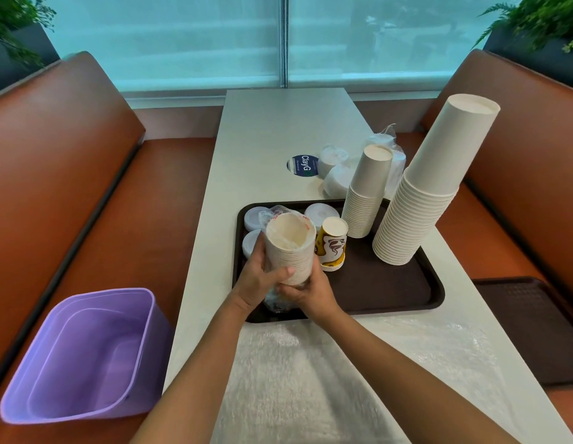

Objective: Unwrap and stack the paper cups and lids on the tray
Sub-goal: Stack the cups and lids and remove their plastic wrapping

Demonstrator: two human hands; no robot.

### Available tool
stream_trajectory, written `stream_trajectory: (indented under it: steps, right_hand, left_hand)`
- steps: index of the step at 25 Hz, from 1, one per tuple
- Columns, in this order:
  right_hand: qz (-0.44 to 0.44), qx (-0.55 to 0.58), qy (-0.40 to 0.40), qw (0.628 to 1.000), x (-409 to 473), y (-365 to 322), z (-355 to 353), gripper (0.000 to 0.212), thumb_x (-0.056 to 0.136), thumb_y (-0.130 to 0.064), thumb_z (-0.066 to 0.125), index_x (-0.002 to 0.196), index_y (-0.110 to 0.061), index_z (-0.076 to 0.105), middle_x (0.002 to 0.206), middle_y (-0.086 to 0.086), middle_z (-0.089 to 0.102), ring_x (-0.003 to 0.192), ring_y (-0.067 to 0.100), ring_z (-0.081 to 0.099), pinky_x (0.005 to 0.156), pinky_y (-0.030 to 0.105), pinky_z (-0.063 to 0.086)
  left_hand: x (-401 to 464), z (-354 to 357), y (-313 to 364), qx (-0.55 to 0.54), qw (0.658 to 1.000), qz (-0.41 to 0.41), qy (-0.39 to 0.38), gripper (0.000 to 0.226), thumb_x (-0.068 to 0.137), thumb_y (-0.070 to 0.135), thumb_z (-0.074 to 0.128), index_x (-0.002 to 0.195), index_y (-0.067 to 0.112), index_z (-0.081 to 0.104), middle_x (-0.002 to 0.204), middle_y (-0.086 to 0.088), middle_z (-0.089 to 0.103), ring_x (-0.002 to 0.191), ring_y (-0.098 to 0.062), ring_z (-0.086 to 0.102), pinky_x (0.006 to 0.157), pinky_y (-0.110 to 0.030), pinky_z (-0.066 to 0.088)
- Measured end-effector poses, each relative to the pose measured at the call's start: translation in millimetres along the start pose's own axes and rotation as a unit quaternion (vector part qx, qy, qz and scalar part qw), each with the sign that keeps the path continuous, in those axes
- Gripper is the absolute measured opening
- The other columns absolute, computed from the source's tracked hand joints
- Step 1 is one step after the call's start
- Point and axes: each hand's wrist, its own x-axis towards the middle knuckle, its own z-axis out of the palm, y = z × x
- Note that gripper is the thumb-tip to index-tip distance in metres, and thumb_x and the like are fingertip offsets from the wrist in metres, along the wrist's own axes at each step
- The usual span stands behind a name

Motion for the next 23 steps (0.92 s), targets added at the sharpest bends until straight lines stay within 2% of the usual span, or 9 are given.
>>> stream_trajectory:
  steps: [4,6,8,10,12,15,18,21,23]
  right_hand:
    - [0.018,-0.052,-0.079,0.995,-5,4,-8,0.082,0.062,-0.021,0.076,0.134,-0.023,0.038,0.131,0.001,0.054,0.121,0.021,0.053,0.097,0.031,0.049]
    - [-0.025,-0.010,-0.042,0.999,-9,-9,-10,0.084,0.060,-0.017,0.069,0.135,-0.027,0.034,0.135,0.001,0.049,0.127,0.018,0.048,0.102,0.026,0.044]
    - [-0.087,0.040,0.025,0.995,-9,-30,-9,0.085,0.066,-0.029,0.065,0.139,-0.034,0.021,0.145,-0.006,0.036,0.136,0.009,0.036,0.110,0.023,0.033]
    - [-0.114,0.029,0.062,0.991,-5,-48,-4,0.089,0.065,-0.041,0.068,0.136,-0.044,0.014,0.142,-0.021,0.031,0.133,-0.004,0.032,0.109,0.014,0.029]
    - [-0.088,0.020,0.066,0.994,-1,-54,4,0.095,0.057,-0.041,0.076,0.135,-0.046,0.021,0.134,-0.018,0.043,0.125,0.002,0.042,0.106,0.020,0.038]
    - [-0.061,0.036,0.063,0.995,-3,-40,12,0.093,0.051,-0.040,0.077,0.134,-0.027,0.037,0.122,-0.008,0.055,0.115,0.013,0.053,0.095,0.036,0.051]
    - [-0.053,0.042,0.056,0.996,1,-35,7,0.087,0.050,-0.042,0.079,0.127,-0.031,0.039,0.119,-0.009,0.056,0.114,0.015,0.055,0.089,0.026,0.051]
    - [-0.055,0.040,0.053,0.996,4,-35,4,0.082,0.052,-0.041,0.082,0.123,-0.036,0.039,0.120,-0.008,0.056,0.114,0.012,0.055,0.093,0.032,0.050]
    - [-0.060,0.037,0.052,0.996,2,-36,7,0.081,0.053,-0.042,0.082,0.122,-0.039,0.039,0.120,-0.010,0.056,0.114,0.010,0.054,0.094,0.033,0.051]
  left_hand:
    - [7,7,2,0.057,0.997,-0.013,0.042,0.065,0.067,0.014,0.082,0.114,0.035,0.044,0.110,0.019,0.057,0.105,-0.004,0.054,0.079,-0.011,0.047]
    - [3,5,-7,0.056,0.997,-0.027,0.033,0.062,0.067,0.011,0.082,0.112,0.034,0.046,0.108,0.018,0.058,0.102,-0.001,0.055,0.077,-0.008,0.046]
    - [1,4,-15,0.076,0.996,-0.036,0.027,0.067,0.066,0.009,0.083,0.117,0.031,0.044,0.106,0.020,0.058,0.099,0.004,0.055,0.074,-0.003,0.044]
    - [-1,5,-23,0.093,0.994,-0.049,0.013,0.072,0.064,0.009,0.085,0.121,0.026,0.045,0.107,0.017,0.060,0.100,-0.002,0.058,0.073,-0.004,0.044]
    - [-5,8,-34,0.156,0.985,-0.074,0.000,0.069,0.067,0.009,0.082,0.126,0.019,0.048,0.111,0.010,0.060,0.104,-0.009,0.058,0.072,-0.004,0.044]
    - [-12,5,-41,0.210,0.971,-0.108,-0.030,0.066,0.073,0.010,0.078,0.131,0.018,0.048,0.117,0.004,0.060,0.109,-0.011,0.057,0.077,-0.007,0.042]
    - [-9,-8,-22,0.079,0.986,-0.121,-0.082,0.068,0.063,0.000,0.061,0.128,0.015,0.046,0.112,0.002,0.062,0.108,-0.017,0.057,0.075,-0.014,0.049]
    - [0,-12,6,-0.037,0.997,-0.033,0.054,0.070,0.066,0.023,0.058,0.133,0.030,0.040,0.132,0.001,0.052,0.123,-0.017,0.048,0.091,-0.022,0.047]
    - [1,-6,36,0.051,0.992,0.044,0.102,0.067,0.071,0.053,0.057,0.133,0.041,0.034,0.140,0.008,0.042,0.125,-0.008,0.043,0.094,-0.015,0.039]
